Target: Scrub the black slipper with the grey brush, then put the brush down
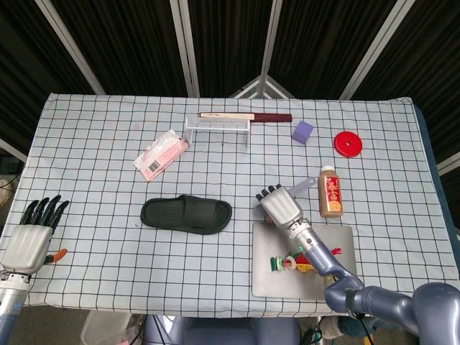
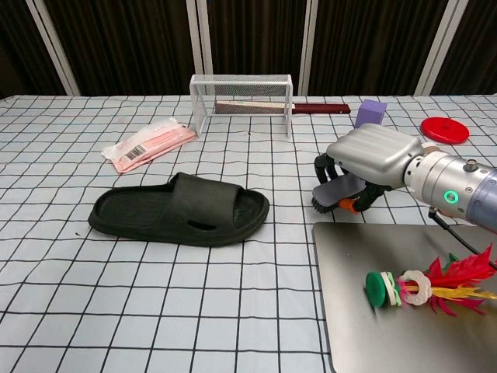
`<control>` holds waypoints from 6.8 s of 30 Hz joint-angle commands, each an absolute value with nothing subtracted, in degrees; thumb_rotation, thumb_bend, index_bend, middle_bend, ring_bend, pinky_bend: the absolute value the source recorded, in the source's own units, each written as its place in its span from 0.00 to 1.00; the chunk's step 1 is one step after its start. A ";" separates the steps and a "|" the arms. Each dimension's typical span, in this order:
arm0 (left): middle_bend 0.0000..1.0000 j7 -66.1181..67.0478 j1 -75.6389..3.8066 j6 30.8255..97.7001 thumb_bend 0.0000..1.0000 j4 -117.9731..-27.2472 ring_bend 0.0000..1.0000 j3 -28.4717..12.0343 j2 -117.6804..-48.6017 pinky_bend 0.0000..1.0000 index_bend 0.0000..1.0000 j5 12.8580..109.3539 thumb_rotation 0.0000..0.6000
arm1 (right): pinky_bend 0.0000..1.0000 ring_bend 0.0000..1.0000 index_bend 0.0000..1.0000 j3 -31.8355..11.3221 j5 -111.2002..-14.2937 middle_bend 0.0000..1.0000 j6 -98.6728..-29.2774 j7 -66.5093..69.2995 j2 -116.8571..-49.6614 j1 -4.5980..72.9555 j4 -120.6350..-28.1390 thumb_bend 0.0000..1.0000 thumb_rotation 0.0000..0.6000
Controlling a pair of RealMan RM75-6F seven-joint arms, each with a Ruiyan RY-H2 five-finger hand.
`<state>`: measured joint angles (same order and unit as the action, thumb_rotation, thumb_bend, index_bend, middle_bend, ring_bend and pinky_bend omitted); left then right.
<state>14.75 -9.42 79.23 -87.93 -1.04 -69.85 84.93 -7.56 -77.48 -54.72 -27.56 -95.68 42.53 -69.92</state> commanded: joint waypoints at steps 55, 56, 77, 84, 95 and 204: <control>0.11 4.37 -35.43 47.84 0.63 -76.81 0.02 1.73 -79.99 0.00 0.10 93.55 1.00 | 0.57 0.47 0.76 -14.19 -67.40 0.64 -61.30 -40.90 -93.72 44.81 -90.05 0.58 1.00; 0.11 4.42 -35.50 47.77 0.63 -76.44 0.02 1.92 -80.20 0.00 0.10 93.60 1.00 | 0.57 0.47 0.76 -14.30 -67.04 0.64 -61.18 -40.85 -94.07 44.98 -90.03 0.58 1.00; 0.11 4.12 -36.36 46.88 0.63 -71.49 0.02 4.00 -83.28 0.00 0.10 92.57 1.00 | 0.57 0.47 0.76 -16.05 -64.89 0.64 -60.53 -39.48 -107.74 50.73 -80.16 0.61 1.00; 0.11 3.35 -36.77 46.80 0.63 -70.47 0.02 4.63 -83.98 0.00 0.10 92.68 1.00 | 0.57 0.47 0.76 -14.75 -65.24 0.64 -61.10 -42.23 -111.25 51.91 -77.70 0.61 1.00; 0.11 2.07 -37.79 46.03 0.63 -70.03 0.02 5.53 -85.38 0.00 0.10 93.08 1.00 | 0.57 0.47 0.76 -13.54 -68.70 0.64 -63.41 -44.63 -114.31 52.95 -73.92 0.62 1.00; 0.09 10.98 -37.93 47.40 0.50 -77.21 0.02 6.42 -84.52 0.00 0.04 87.84 1.00 | 0.57 0.47 0.76 -16.67 -68.56 0.64 -64.93 -62.92 -120.70 54.44 -56.37 0.63 1.00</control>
